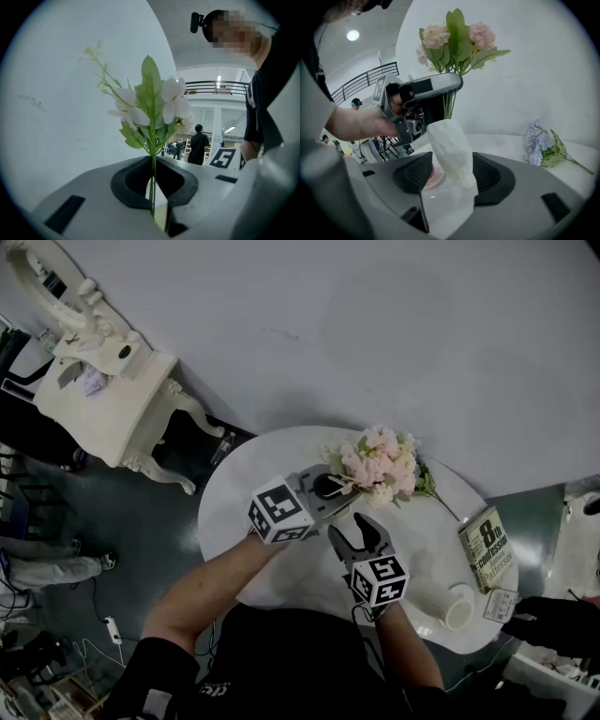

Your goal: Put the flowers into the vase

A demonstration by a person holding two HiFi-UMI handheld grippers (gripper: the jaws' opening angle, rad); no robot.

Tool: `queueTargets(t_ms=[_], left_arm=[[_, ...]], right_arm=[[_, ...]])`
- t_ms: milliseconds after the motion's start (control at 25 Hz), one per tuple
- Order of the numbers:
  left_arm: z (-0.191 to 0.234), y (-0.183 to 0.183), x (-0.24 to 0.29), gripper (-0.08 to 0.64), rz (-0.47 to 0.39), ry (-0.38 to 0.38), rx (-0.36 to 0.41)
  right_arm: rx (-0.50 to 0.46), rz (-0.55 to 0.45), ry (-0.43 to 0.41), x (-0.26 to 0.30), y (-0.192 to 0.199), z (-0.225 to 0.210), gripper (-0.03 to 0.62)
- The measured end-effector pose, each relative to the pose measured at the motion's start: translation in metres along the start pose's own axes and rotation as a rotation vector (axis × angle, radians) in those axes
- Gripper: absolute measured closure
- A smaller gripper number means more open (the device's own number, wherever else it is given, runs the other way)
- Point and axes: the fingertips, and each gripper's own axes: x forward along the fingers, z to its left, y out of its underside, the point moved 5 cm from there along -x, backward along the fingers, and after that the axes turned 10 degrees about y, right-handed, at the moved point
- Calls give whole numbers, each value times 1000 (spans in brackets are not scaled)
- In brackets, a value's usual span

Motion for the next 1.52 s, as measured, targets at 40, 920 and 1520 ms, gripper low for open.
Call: queueTargets(t_ms=[40,920,1520], left_arm=[[0,1,0,541,-1,1,-2],[3,7,-3,541,12,0,-5],[1,15,-8,541,42,-1,-4]], right_arm=[[-1,1,2,2,-1,0,337],[-40,15,23,29,-6,6,278],[-56,22,49,34,-5,8,278]])
